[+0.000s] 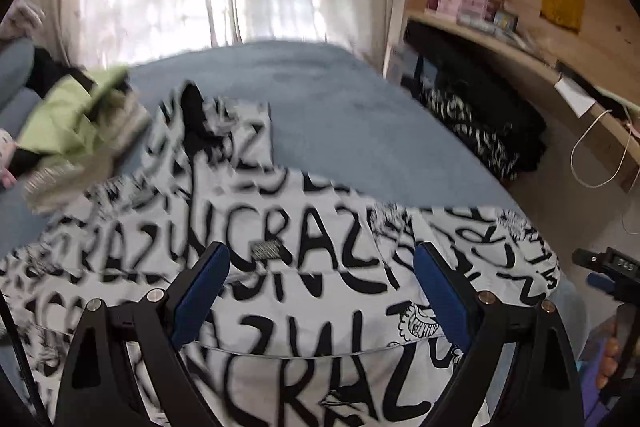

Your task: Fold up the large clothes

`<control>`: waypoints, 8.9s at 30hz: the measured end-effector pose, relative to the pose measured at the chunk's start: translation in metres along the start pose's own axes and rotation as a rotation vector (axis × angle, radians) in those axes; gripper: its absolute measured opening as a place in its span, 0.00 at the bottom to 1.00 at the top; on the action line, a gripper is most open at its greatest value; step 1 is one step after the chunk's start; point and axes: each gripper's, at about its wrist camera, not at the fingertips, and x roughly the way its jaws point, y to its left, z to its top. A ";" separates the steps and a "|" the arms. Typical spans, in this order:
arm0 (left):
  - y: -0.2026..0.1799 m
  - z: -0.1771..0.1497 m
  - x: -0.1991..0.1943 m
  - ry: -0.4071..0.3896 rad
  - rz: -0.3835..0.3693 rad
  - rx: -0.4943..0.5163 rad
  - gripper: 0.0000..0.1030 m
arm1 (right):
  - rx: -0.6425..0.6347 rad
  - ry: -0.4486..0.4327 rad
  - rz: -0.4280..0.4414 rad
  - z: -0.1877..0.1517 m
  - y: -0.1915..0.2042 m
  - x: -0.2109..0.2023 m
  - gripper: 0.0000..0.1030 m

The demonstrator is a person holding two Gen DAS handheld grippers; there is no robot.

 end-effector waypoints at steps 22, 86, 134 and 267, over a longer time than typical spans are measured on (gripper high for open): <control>-0.001 -0.024 0.053 0.159 -0.089 -0.020 0.14 | 0.258 0.040 0.059 0.016 -0.052 0.084 0.06; 0.071 -0.045 0.044 0.002 0.025 0.127 0.05 | -0.333 0.112 0.429 -0.192 0.177 0.032 0.61; 0.291 -0.065 0.092 0.288 -0.114 -0.518 0.51 | -0.349 0.167 0.262 -0.070 0.194 0.092 0.64; 0.297 -0.169 -0.123 0.117 0.141 -0.326 0.45 | -0.557 0.169 0.162 -0.284 0.291 0.004 0.47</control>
